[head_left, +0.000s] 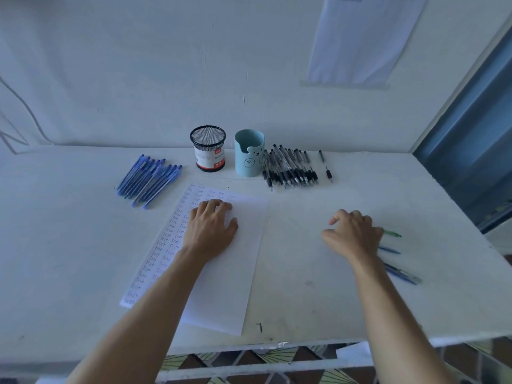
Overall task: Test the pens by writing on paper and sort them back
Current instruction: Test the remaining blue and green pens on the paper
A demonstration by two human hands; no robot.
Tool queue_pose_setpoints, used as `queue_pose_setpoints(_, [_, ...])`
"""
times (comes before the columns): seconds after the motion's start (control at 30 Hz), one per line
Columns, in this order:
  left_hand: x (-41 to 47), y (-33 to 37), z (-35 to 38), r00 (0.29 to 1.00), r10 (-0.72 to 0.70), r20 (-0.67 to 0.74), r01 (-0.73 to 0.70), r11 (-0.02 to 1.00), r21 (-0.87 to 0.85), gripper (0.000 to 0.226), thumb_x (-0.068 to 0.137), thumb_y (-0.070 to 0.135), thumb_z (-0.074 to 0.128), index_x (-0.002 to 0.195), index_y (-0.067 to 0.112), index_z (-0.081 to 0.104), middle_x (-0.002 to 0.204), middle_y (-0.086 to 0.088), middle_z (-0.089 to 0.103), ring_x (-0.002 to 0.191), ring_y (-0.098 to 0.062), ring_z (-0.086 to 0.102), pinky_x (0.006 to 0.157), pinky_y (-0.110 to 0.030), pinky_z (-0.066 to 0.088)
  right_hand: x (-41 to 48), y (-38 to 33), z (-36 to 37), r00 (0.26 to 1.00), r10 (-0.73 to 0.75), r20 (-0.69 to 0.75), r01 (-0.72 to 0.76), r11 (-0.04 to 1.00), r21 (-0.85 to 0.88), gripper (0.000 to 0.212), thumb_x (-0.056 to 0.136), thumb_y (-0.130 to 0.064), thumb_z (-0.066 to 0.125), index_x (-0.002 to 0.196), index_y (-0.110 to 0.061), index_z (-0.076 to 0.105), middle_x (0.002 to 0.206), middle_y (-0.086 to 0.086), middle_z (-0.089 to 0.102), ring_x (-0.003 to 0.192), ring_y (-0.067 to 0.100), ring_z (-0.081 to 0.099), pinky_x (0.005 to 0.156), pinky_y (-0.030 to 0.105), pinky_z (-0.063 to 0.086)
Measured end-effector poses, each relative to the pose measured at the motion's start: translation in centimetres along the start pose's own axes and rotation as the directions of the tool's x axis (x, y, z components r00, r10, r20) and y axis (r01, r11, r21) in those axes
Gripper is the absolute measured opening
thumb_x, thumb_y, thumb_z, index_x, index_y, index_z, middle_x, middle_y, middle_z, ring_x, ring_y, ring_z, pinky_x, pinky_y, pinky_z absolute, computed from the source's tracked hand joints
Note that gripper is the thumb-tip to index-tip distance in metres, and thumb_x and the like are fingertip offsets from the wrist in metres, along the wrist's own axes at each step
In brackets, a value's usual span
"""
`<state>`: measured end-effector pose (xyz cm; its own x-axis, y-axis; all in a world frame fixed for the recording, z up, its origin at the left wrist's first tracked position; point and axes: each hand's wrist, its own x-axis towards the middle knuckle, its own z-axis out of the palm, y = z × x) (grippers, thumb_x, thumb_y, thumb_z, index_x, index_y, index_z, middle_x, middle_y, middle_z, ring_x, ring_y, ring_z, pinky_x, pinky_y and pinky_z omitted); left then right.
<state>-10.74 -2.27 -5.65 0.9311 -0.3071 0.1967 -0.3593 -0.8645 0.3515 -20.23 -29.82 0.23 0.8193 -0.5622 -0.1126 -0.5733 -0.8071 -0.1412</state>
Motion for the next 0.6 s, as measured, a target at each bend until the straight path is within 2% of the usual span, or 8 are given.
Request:
queue_pose_setpoints(0.1, [0.0,0.1,-0.1,1.000,-0.006,0.008,0.006,1.000,0.000,0.040,0.097,0.041,0.054,0.132,0.021,0.057,0.136,-0.001,0.054,0.132,-0.026,0.040,0.109,-0.041,0.029,0.2,0.9,0.7,0.996,-0.016,0.082,0.014,1.000,0.015,0.034,0.084,-0.018,0.053,0.114,-0.031,0.055,0.124,0.001,0.054,0.120,0.027,0.047,0.098,0.040,0.034])
queue_pose_setpoints(0.2, [0.0,0.1,-0.1,1.000,-0.010,0.011,0.010,1.000,0.000,0.040,0.097,0.040,0.053,0.132,0.021,0.057,0.137,-0.001,0.053,0.133,-0.026,0.040,0.109,-0.041,0.029,0.3,0.8,1.6,0.996,-0.090,0.012,0.090,0.996,0.029,0.040,0.085,-0.005,0.052,0.114,-0.032,0.058,0.122,0.000,0.056,0.117,0.026,0.050,0.096,0.039,0.035])
queue_pose_setpoints(0.4, [-0.1,0.2,-0.3,0.999,-0.028,0.015,0.029,0.999,-0.023,0.038,0.097,0.039,0.054,0.130,0.022,0.057,0.136,0.000,0.054,0.131,-0.025,0.040,0.108,-0.039,0.027,0.0,-1.3,2.0,0.956,-0.273,-0.111,0.277,0.961,0.016,0.049,0.084,0.004,0.052,0.120,-0.029,0.060,0.122,0.000,0.054,0.114,0.026,0.050,0.092,0.036,0.034])
queue_pose_setpoints(0.53, [-0.1,0.2,-0.4,0.999,-0.031,0.024,0.032,0.999,-0.033,0.038,0.097,0.039,0.055,0.131,0.022,0.057,0.137,0.001,0.053,0.132,-0.024,0.039,0.109,-0.038,0.026,-0.4,-4.3,1.6,0.888,-0.386,-0.250,0.434,0.884,0.176,0.056,0.081,0.014,0.050,0.123,-0.021,0.064,0.121,0.005,0.054,0.109,0.030,0.050,0.085,0.036,0.037])
queue_pose_setpoints(0.6, [0.0,0.1,-0.4,0.999,-0.035,0.026,0.036,0.998,-0.052,0.037,0.096,0.038,0.056,0.130,0.022,0.058,0.136,0.001,0.053,0.132,-0.024,0.038,0.109,-0.038,0.025,-0.7,-6.3,1.7,0.858,-0.437,-0.269,0.506,0.812,0.292,0.053,0.082,0.015,0.048,0.122,-0.015,0.066,0.119,0.010,0.055,0.106,0.032,0.052,0.090,0.036,0.040])
